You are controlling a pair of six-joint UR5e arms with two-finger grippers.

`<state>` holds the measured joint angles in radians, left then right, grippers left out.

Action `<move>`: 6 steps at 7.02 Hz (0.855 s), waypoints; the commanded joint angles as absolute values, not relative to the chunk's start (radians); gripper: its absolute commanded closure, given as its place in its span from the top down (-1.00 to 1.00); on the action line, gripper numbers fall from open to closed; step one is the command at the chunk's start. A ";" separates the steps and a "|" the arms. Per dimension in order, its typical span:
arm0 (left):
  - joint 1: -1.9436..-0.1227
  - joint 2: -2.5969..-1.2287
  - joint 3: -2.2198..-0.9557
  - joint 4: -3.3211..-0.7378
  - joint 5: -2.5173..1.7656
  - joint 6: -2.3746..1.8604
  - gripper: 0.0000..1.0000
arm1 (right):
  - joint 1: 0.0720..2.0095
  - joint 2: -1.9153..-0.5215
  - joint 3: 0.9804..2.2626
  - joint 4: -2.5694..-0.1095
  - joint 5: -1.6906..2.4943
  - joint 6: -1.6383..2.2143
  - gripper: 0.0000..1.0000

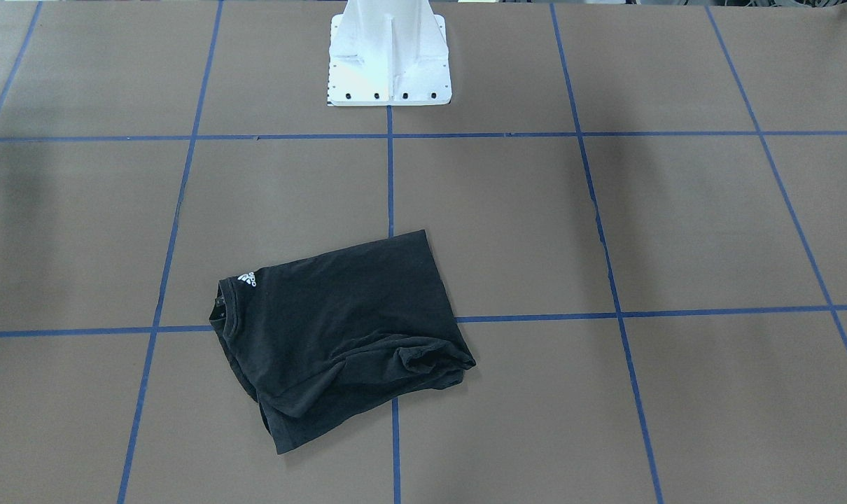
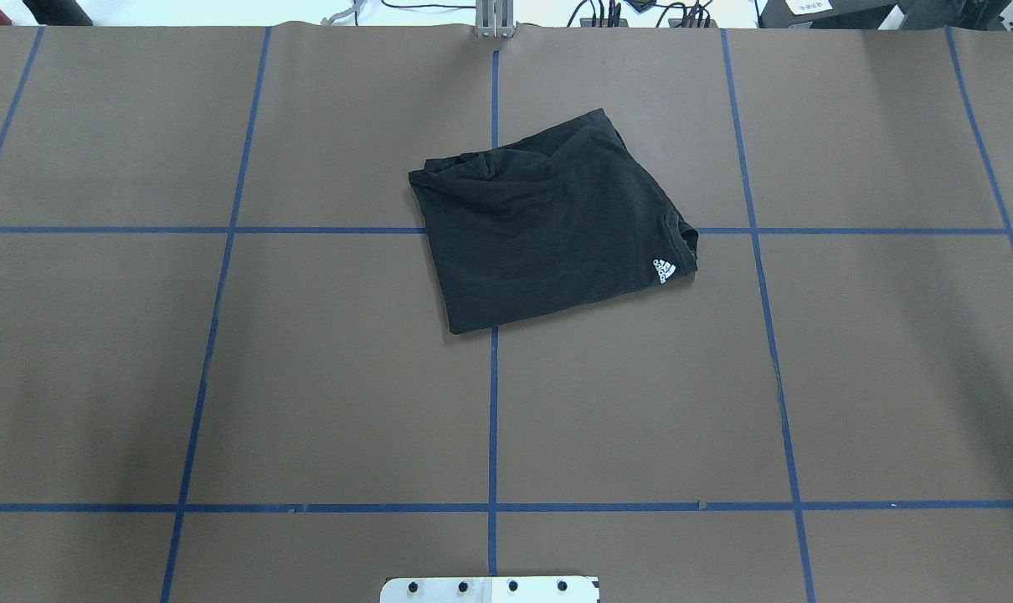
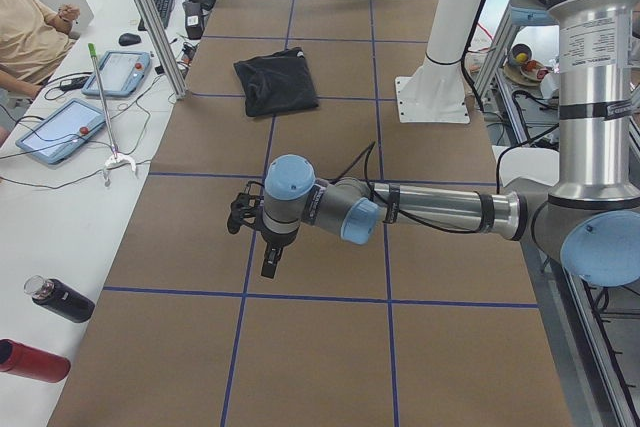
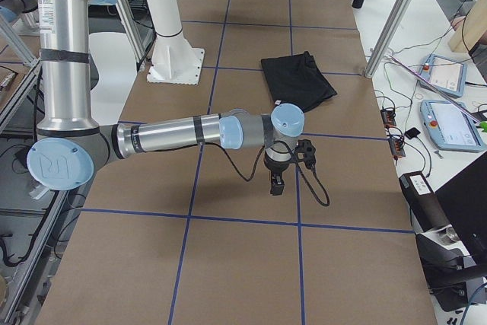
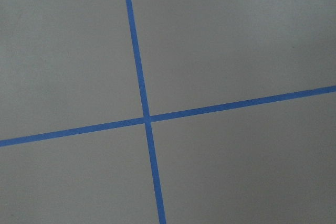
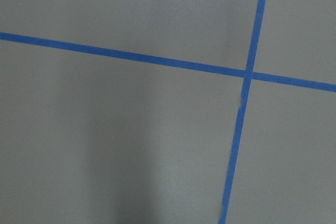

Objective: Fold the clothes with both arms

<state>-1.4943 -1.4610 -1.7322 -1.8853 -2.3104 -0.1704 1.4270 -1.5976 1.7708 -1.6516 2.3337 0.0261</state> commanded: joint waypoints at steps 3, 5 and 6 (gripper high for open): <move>-1.499 -1.462 -1.730 -1.888 -2.312 -0.175 1.00 | 1.430 -1.600 1.770 -1.651 2.332 0.026 1.00; -1.497 -1.466 -1.727 -1.894 -2.312 -0.175 1.00 | 1.430 -1.601 1.766 -1.652 2.339 0.026 1.00; -1.497 -1.466 -1.729 -1.896 -2.318 -0.175 1.00 | 1.430 -1.601 1.766 -1.652 2.342 0.026 1.00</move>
